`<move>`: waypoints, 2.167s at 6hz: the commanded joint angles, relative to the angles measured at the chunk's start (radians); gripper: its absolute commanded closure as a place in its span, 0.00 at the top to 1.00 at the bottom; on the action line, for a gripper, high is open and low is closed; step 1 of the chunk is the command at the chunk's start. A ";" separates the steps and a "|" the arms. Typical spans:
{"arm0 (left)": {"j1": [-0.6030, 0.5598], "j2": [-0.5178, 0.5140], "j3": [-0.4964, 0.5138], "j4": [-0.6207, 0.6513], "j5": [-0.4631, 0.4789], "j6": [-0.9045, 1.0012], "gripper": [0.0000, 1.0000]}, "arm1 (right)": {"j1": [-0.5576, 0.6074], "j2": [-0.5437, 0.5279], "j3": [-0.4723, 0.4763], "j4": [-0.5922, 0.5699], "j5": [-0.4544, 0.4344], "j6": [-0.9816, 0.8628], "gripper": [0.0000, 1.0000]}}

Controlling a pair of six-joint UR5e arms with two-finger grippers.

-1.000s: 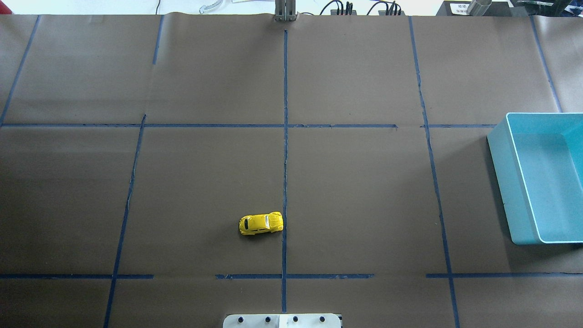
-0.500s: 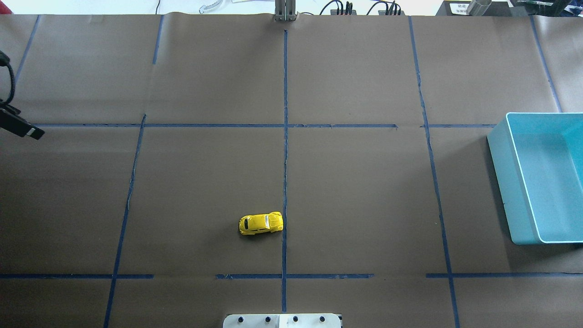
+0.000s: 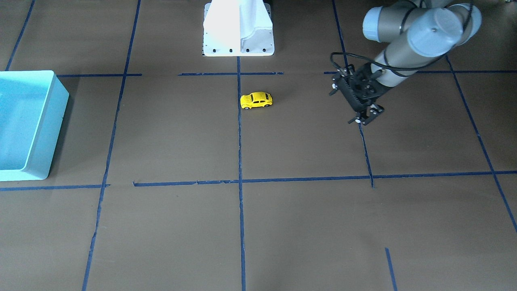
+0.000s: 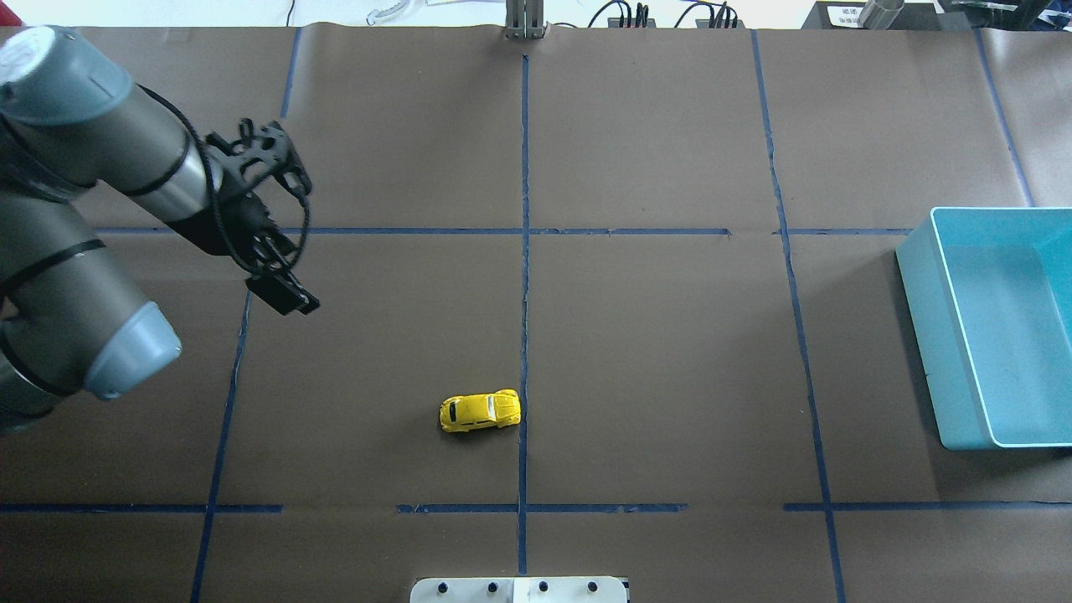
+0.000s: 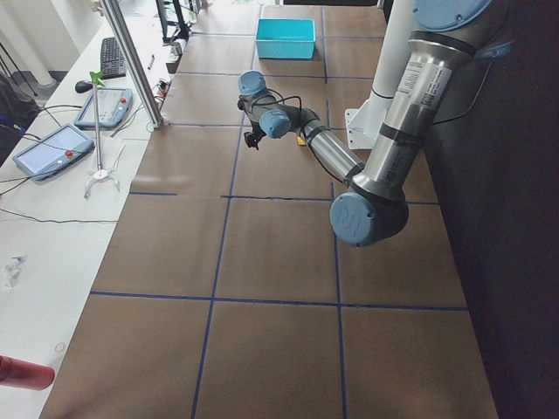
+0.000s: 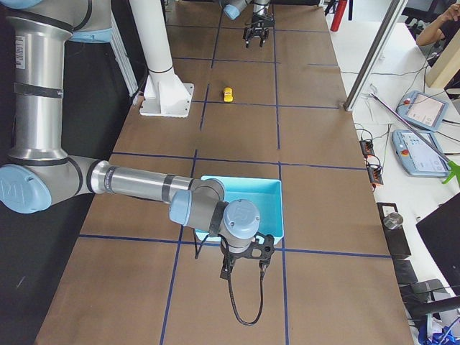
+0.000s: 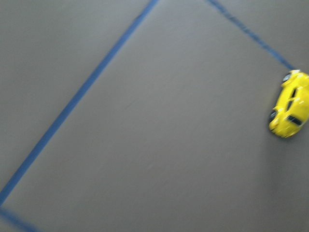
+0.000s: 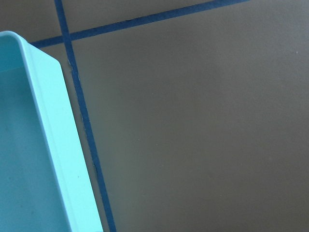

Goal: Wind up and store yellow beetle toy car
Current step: 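Move the left gripper over the yellow beetle toy car, then lower the left gripper onto the car's roof and close it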

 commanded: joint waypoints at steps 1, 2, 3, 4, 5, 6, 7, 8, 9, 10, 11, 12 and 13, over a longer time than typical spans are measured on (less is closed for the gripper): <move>0.136 -0.219 0.136 0.009 0.048 0.008 1.00 | 0.012 -0.029 0.019 -0.037 -0.028 -0.002 1.00; 0.160 -0.314 0.230 0.011 0.049 0.009 1.00 | -0.004 -0.037 0.033 -0.098 -0.136 0.003 1.00; 0.179 -0.386 0.246 0.122 0.121 0.011 1.00 | -0.005 -0.017 0.089 -0.102 -0.120 -0.003 1.00; 0.188 -0.472 0.252 0.271 0.140 0.011 1.00 | -0.002 -0.053 0.208 -0.153 -0.123 -0.005 1.00; 0.228 -0.523 0.253 0.340 0.235 0.050 1.00 | -0.003 -0.060 0.214 -0.169 -0.117 -0.005 1.00; 0.303 -0.572 0.246 0.435 0.373 0.123 1.00 | -0.003 -0.063 0.203 -0.177 -0.105 -0.003 1.00; 0.354 -0.567 0.241 0.443 0.473 0.191 1.00 | -0.003 -0.063 0.203 -0.178 -0.094 -0.002 1.00; 0.410 -0.533 0.246 0.440 0.550 0.245 1.00 | -0.003 -0.060 0.209 -0.171 -0.085 0.000 1.00; 0.411 -0.503 0.255 0.440 0.552 0.250 1.00 | -0.005 -0.058 0.211 -0.169 -0.032 0.000 1.00; 0.412 -0.493 0.296 0.443 0.552 0.248 1.00 | -0.006 -0.049 0.209 -0.169 -0.022 0.001 1.00; 0.411 -0.489 0.316 0.439 0.554 0.245 1.00 | -0.005 -0.053 0.208 -0.174 -0.016 -0.006 1.00; 0.412 -0.488 0.354 0.416 0.554 0.235 1.00 | -0.005 -0.058 0.206 -0.169 -0.028 -0.048 1.00; 0.414 -0.490 0.367 0.400 0.549 0.216 1.00 | -0.005 -0.054 0.206 -0.168 -0.028 -0.204 1.00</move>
